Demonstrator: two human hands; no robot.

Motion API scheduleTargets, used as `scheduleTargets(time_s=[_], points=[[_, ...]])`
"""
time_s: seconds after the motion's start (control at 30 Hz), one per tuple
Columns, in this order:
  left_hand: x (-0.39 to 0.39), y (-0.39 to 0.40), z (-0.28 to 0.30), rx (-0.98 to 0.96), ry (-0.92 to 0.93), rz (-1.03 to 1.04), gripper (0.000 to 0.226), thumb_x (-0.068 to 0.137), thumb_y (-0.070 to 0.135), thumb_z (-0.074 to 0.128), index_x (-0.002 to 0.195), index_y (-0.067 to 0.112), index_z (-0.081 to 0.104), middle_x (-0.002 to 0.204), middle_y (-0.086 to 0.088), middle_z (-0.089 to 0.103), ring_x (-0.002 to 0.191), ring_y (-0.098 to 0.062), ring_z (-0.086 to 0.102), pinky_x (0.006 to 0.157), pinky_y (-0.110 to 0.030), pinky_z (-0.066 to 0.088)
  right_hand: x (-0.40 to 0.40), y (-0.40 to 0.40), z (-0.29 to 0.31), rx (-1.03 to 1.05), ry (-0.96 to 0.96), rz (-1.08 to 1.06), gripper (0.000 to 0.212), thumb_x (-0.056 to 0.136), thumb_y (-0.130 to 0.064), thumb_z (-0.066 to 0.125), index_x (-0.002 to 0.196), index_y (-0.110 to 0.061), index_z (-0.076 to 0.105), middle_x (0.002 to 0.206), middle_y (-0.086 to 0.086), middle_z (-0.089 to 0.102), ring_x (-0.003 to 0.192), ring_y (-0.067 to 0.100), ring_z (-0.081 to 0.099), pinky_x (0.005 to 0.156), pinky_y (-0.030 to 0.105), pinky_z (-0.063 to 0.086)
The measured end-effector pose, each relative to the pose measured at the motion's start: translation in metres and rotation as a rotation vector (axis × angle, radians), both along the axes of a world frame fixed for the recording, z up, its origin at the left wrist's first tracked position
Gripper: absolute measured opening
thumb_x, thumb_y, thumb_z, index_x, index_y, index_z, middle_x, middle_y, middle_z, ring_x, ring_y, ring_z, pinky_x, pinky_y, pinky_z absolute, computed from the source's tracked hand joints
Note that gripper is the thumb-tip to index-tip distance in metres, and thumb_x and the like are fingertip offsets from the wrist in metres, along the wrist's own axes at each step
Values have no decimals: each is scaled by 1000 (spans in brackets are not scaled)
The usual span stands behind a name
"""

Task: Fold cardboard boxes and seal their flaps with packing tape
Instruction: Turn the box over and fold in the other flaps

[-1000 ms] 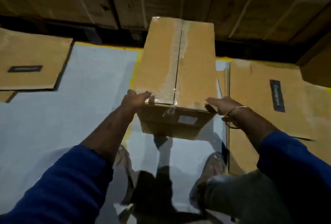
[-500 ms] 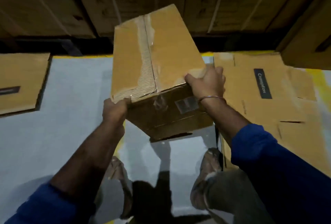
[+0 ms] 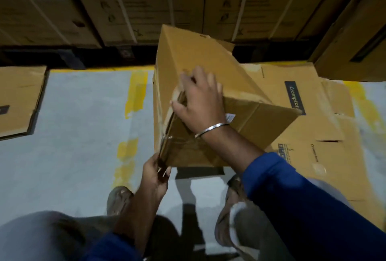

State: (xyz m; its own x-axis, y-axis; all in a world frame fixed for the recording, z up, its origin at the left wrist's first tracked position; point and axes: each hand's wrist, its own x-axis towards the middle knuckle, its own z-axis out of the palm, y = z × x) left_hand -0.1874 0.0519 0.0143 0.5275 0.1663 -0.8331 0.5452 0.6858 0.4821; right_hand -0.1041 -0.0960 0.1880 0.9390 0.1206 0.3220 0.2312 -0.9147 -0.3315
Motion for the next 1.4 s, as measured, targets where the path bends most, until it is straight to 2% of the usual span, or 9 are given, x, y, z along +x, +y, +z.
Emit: scheduleTargets(time_s=[0.27,0.53,0.77,0.93,1.03,1.13,1.23,1.3,1.4], points=[[-28,8,-57,-170,66,239,32,100,39,62,106,8,69,95,-11,78,99,-29,72,80,-42,61,-1,7,-22,1,308,600,65,89,-45,73,147,-24,53,145,6,48,131,27,43,101,40,36],[-26,31,-78,-171,106,192,45,97,49,63,125,14,68,120,-11,73,111,-29,71,79,-37,64,46,-171,-19,497,518,-520,78,89,-70,61,146,-18,54,144,8,57,129,27,54,99,40,42],[-23,32,-91,-165,135,208,57,93,54,64,137,17,63,136,-12,63,127,-29,60,113,-43,47,28,-201,-56,1015,1077,-577,71,79,-69,73,114,-7,72,107,9,74,92,25,69,89,45,58],[-19,36,-87,-177,154,153,57,93,59,63,131,16,63,138,-13,60,131,-29,56,118,-44,42,37,-189,-51,1240,1068,-572,24,89,-22,78,106,-7,71,78,9,73,59,19,72,58,29,63],[-19,48,-76,-148,241,-49,63,91,64,63,127,13,61,130,-17,61,123,-34,59,115,-50,42,45,-180,-37,1288,918,-536,34,86,-17,80,115,-3,71,91,10,76,71,23,74,61,30,63],[-16,83,-48,108,252,-230,40,91,44,68,117,15,58,106,-15,62,93,-36,63,82,-50,59,49,-162,-20,1271,720,-416,16,89,-10,76,102,-4,70,79,5,76,74,23,74,58,29,60],[21,132,9,353,199,-22,23,80,35,63,91,19,51,73,-9,43,57,-27,42,51,-29,39,45,-135,0,1135,573,-324,19,90,-8,74,82,-14,59,67,1,71,67,19,73,53,24,56],[53,151,67,495,26,76,9,85,27,58,87,21,52,69,-1,43,53,-19,42,51,-24,31,42,-114,7,1018,477,-262,25,89,-11,75,79,-19,54,81,7,73,78,26,74,58,30,59],[71,138,170,693,-207,-82,12,97,28,57,105,24,64,93,2,69,79,-14,70,69,-32,53,24,-76,15,805,366,-129,22,83,-19,75,85,-21,53,82,16,70,77,34,70,67,44,59]])
